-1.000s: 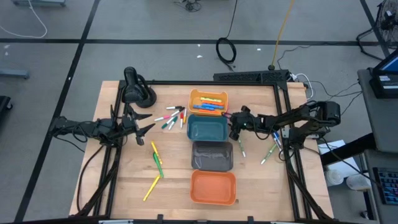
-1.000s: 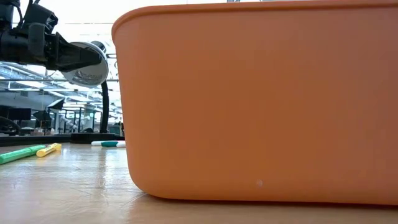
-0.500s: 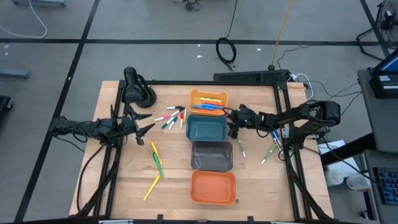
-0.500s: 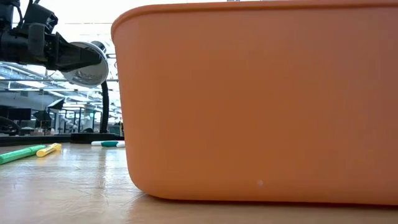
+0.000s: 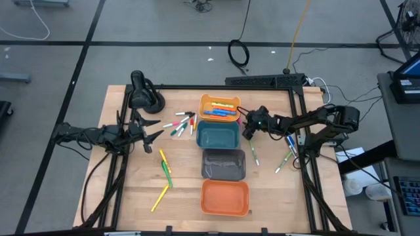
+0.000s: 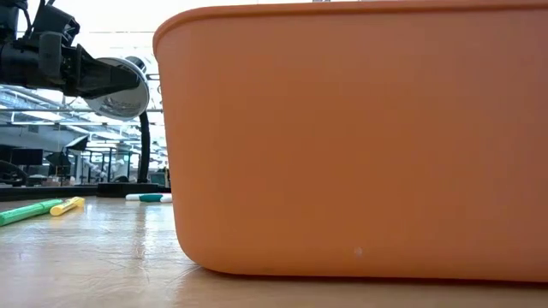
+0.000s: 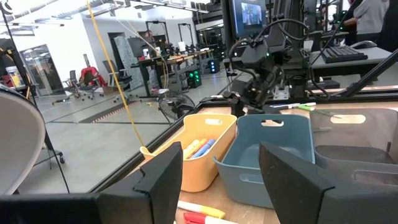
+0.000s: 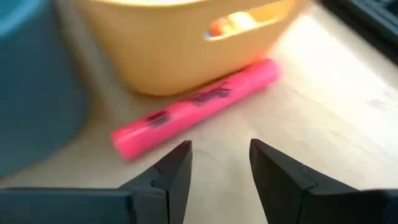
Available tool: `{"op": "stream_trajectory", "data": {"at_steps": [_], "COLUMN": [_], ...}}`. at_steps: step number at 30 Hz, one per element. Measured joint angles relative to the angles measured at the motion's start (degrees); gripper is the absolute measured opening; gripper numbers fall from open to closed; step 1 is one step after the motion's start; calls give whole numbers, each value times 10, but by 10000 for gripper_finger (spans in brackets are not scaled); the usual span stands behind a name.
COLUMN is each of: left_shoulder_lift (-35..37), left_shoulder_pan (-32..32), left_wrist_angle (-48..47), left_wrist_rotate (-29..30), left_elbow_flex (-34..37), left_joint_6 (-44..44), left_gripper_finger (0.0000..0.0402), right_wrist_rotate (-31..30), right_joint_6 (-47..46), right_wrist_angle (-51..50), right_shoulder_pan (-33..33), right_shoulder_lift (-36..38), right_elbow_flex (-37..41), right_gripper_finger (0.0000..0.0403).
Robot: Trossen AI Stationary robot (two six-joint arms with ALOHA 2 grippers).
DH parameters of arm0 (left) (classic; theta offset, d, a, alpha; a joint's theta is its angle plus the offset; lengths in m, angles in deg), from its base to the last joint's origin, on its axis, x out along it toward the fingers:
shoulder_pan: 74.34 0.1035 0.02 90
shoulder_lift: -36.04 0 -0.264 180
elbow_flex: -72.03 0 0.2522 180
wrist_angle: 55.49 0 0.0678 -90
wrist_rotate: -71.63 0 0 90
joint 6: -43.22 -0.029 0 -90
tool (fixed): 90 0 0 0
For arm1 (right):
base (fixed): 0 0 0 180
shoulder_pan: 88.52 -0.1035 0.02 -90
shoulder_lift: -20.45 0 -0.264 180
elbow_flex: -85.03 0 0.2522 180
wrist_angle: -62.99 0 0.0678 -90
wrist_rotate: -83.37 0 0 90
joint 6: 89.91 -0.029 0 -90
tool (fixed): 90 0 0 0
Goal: Pick & Place Markers
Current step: Put the pink highlighter into the yellow bin
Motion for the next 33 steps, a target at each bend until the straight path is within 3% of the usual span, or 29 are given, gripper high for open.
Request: {"op": "stream_trajectory", "data": {"at_steps": [9,15,19,25,33], "left_shoulder_lift": [0,0,0,0,0], "left_shoulder_pan": [0,0,0,0,0], "left_wrist_angle": [0,0,0,0,0], "left_wrist_rotate": [0,0,0,0,0], "left_elbow_flex": [0,0,0,0,0], "left_joint_6": [0,0,0,0,0], "left_gripper_finger": [214,214,214,214,214], "right_wrist_rotate": [24,109,126,127,183], "right_joint_6": [34,69,90,123,125], "right_wrist_angle": [61,71,63,93,96], "right_shoulder_pan": [-12,19,32,33,37], "right_shoulder_lift": [0,-5,-10,-9,-35], "right_elbow_flex": [0,0,0,0,-9], "right_gripper_finger": [153,145,105,10,2]}}
